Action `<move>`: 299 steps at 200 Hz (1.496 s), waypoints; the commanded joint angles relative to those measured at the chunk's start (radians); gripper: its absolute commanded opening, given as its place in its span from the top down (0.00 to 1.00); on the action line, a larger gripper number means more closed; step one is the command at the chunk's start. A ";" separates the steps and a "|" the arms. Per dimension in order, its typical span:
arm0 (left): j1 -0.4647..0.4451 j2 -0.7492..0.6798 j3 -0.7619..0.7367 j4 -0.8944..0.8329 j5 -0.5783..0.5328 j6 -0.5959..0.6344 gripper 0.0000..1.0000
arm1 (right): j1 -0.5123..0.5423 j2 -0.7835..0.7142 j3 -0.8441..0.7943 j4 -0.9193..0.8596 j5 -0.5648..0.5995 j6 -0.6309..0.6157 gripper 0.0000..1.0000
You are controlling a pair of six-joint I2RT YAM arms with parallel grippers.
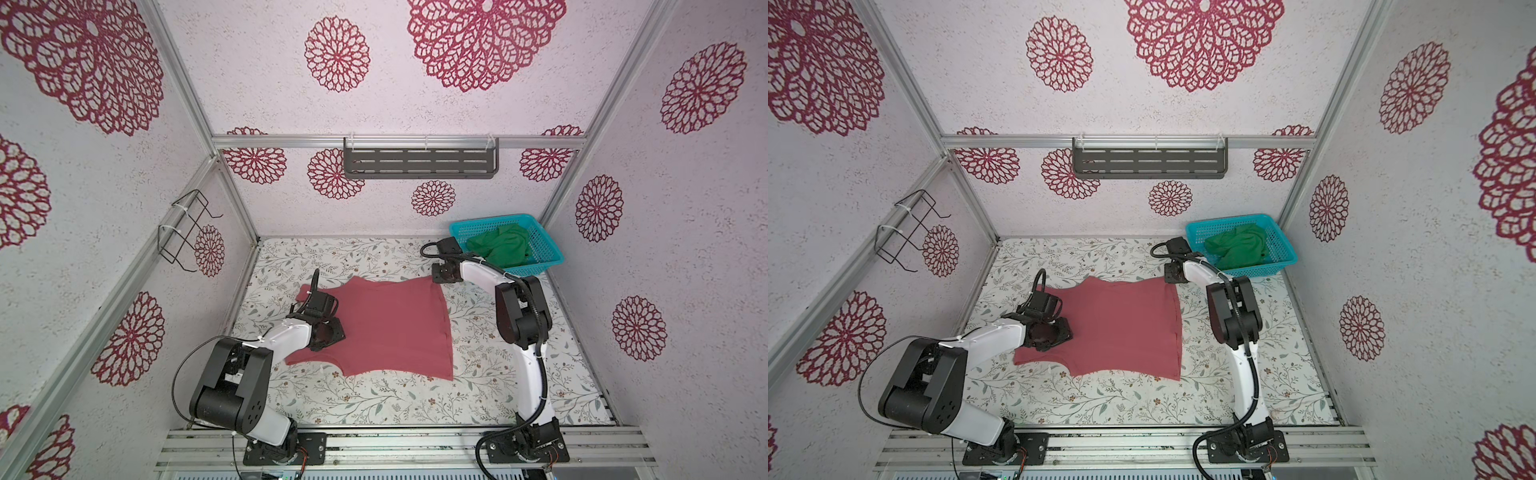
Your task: Fold and stack the tank tops
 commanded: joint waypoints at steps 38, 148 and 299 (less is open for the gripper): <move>0.002 0.019 0.144 -0.149 -0.042 0.045 0.41 | 0.058 -0.060 -0.044 0.040 -0.076 0.020 0.79; -0.004 0.247 0.226 -0.030 -0.032 0.044 0.42 | 0.019 0.079 -0.027 0.054 -0.020 0.041 0.83; -0.111 -0.118 0.214 -0.314 -0.085 -0.015 0.36 | 0.127 -0.579 -0.519 -0.087 -0.113 0.040 0.59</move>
